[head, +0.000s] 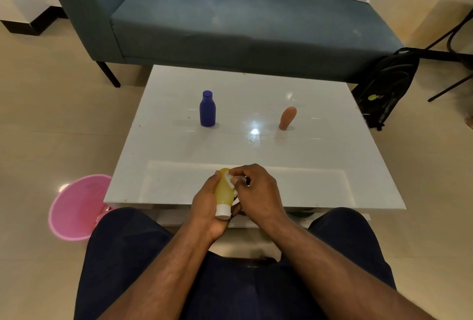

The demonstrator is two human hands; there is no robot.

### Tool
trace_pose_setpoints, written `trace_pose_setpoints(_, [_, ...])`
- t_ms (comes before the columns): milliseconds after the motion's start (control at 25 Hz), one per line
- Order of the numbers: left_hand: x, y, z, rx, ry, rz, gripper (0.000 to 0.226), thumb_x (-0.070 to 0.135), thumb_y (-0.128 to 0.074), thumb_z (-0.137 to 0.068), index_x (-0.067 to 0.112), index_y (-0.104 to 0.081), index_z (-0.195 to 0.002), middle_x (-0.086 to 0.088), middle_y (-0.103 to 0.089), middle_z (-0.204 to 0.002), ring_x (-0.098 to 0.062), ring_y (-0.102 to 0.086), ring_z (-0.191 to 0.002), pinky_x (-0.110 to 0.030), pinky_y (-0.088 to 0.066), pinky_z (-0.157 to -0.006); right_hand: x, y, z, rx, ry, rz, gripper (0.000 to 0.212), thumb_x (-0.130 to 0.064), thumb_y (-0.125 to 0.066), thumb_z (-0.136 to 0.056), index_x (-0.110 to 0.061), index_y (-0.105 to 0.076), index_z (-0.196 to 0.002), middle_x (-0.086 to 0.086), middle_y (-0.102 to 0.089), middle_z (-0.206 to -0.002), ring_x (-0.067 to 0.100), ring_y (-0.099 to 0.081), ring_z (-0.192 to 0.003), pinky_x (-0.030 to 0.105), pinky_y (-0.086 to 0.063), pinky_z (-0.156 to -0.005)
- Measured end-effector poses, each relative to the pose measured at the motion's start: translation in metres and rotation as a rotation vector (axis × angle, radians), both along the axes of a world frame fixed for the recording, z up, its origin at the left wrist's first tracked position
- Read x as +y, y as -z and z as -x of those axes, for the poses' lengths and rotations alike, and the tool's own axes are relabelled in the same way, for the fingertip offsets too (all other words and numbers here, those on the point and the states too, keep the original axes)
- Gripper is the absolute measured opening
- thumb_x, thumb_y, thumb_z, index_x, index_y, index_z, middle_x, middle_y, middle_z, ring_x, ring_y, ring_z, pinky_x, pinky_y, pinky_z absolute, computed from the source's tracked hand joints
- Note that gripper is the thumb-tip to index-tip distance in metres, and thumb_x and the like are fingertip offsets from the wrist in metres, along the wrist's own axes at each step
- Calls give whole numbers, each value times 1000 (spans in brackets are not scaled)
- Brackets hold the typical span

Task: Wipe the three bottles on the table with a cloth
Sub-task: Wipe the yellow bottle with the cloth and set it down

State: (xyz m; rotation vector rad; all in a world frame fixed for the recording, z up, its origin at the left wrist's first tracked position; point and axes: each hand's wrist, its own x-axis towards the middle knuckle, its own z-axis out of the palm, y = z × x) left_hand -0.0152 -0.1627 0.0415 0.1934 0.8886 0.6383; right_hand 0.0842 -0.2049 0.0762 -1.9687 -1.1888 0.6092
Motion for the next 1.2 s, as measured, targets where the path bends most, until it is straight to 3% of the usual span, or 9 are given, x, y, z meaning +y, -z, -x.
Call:
trace_pose_setpoints(200, [11, 10, 5, -65, -104, 82, 39, 36, -54, -103, 6, -62, -126, -12, -77, -107, -26, -72, -103, -41, -57, -82, -28, 0, 30, -137, -238, -66, 23, 0, -57, -88, -12, -71, -101, -1, -59, -97, 11, -57, -91, 22, -48, -80])
trace_pose_setpoints(440, [11, 15, 3, -72, -114, 122, 43, 31, -62, -98, 6, -60, -133, -16, -72, -112, -27, -72, -93, -38, -61, -76, -12, 11, 11, -170, -178, -28, 27, -1, -55, -88, -12, -70, -107, 1, -58, -100, 17, -58, -97, 35, -53, -81])
trace_pose_setpoints(520, [11, 19, 4, -68, -132, 108, 38, 29, -65, -96, 10, -65, -130, -16, -73, -115, -27, -74, -95, -39, -59, -83, -16, 7, 21, -228, -244, -8, 29, -2, -53, -86, -14, -70, -107, 1, -59, -101, 19, -55, -99, 32, -50, -84])
trace_pose_setpoints(640, [14, 18, 5, -46, -134, 75, 29, 33, -57, -100, 16, -68, -122, -13, -75, -111, -27, -74, -96, -41, -61, -79, -33, 2, 31, -229, -370, -33, 34, -3, -50, -81, -17, -70, -104, 0, -60, -100, 19, -52, -94, 28, -45, -82])
trace_pose_setpoints(760, [17, 17, 3, -63, -142, 94, 27, 32, -51, -104, 18, -65, -122, -13, -69, -105, -29, -69, -92, -39, -62, -71, -26, 9, 12, -202, -247, -14, 34, 3, -55, -83, -17, -70, -105, -2, -61, -99, 15, -55, -94, 31, -50, -83])
trace_pose_setpoints(840, [14, 17, 3, -33, -130, 57, 28, 29, -52, -104, 19, -64, -126, -15, -67, -110, -30, -68, -93, -43, -59, -78, -22, 7, 10, -211, -205, 6, 31, 2, -55, -83, -16, -70, -104, -1, -61, -99, 16, -56, -94, 34, -50, -83])
trace_pose_setpoints(920, [14, 21, 5, 25, -106, 12, 31, 31, -51, -104, 21, -64, -131, -15, -66, -117, -29, -66, -97, -45, -55, -89, -25, 4, 23, -258, -315, -2, 33, 1, -53, -81, -17, -69, -103, -2, -62, -99, 17, -54, -92, 31, -49, -82])
trace_pose_setpoints(1040, [16, 22, 6, 42, -67, 7, 36, 40, -48, -104, 25, -63, -134, -14, -64, -122, -28, -64, -99, -47, -52, -92, -32, 3, 23, -318, -459, -25, 39, 2, -54, -77, -20, -68, -106, -3, -63, -100, 17, -50, -89, 26, -43, -77])
trace_pose_setpoints(1200, [14, 17, 3, 13, -66, -16, 40, 48, -47, -102, 27, -65, -131, -14, -63, -116, -28, -61, -91, -47, -52, -87, -21, 11, 2, -307, -266, 72, 39, -1, -58, -84, -18, -63, -119, 0, -64, -104, 19, -55, -98, 32, -46, -87])
